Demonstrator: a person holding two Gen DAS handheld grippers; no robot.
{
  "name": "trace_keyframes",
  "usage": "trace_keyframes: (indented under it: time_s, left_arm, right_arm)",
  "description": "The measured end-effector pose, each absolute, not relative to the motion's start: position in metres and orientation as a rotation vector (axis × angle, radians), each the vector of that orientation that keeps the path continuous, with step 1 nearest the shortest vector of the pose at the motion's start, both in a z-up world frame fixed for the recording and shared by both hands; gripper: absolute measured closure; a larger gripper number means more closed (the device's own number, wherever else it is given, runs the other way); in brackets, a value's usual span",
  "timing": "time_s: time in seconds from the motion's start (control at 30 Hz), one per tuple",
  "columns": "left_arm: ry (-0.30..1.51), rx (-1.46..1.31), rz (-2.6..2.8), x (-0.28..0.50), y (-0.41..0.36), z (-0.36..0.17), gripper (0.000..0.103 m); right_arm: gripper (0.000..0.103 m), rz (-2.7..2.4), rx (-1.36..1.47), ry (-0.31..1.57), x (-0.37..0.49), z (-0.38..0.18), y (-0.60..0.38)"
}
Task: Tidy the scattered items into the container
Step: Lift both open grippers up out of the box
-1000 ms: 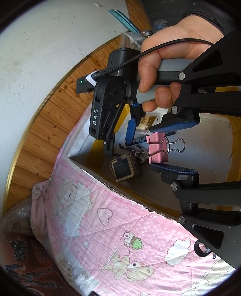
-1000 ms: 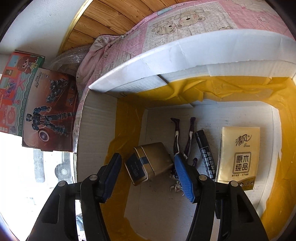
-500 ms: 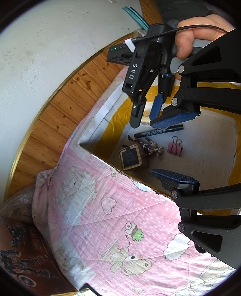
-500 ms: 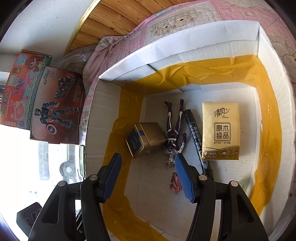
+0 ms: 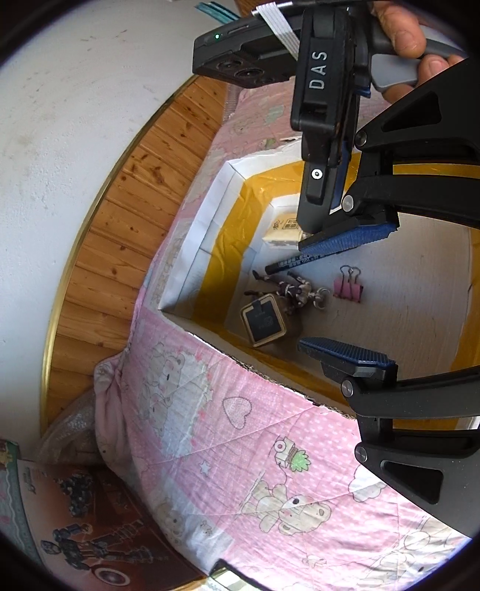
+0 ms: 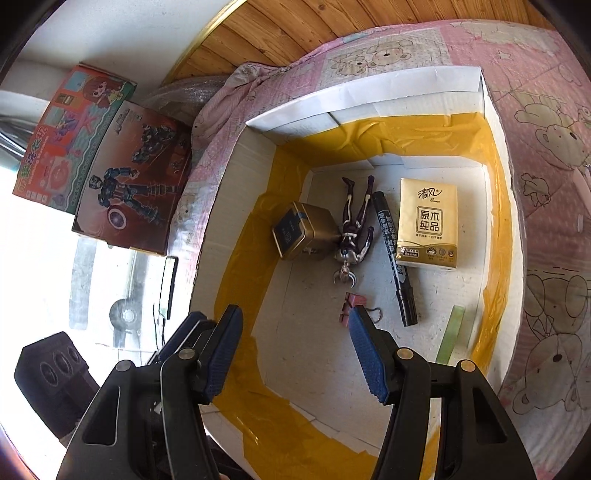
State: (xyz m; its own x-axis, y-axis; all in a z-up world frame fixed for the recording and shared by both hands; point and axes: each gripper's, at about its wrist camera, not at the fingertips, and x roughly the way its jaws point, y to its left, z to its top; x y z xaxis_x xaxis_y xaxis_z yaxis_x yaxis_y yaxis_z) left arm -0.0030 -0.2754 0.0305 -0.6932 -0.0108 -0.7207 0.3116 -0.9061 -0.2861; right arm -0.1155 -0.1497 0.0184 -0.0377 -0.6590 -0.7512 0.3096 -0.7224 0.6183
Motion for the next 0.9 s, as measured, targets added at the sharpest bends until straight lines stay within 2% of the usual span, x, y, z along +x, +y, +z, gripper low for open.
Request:
trace_keyframes:
  time_s: [0.17,0.33,0.67,0.9]
  left_arm:
    - [0.490,1.098,-2.685,0.002,-0.267,0.036,0.054]
    - [0.467,1.085,-2.689,0.008,-0.264,0.038,0.054]
    - [0.566,1.026,-2.726,0.030,-0.262,0.044,0.054]
    - [0.556,1.023,-2.768,0.050,-0.243,0.043,0.054]
  right_arm:
    - [0.042,-1.856,1.541,-0.331,-0.096,0.027,-0.138]
    - [0.042,-1.888,1.515,-0.296,-0.079,0.036,-0.125]
    - [0.042,-1.935,1.420,-0.164,-0.036,0.052,-0.112]
    - [0.042,-1.934,1.366,-0.146,-0.010,0.055,-0.100]
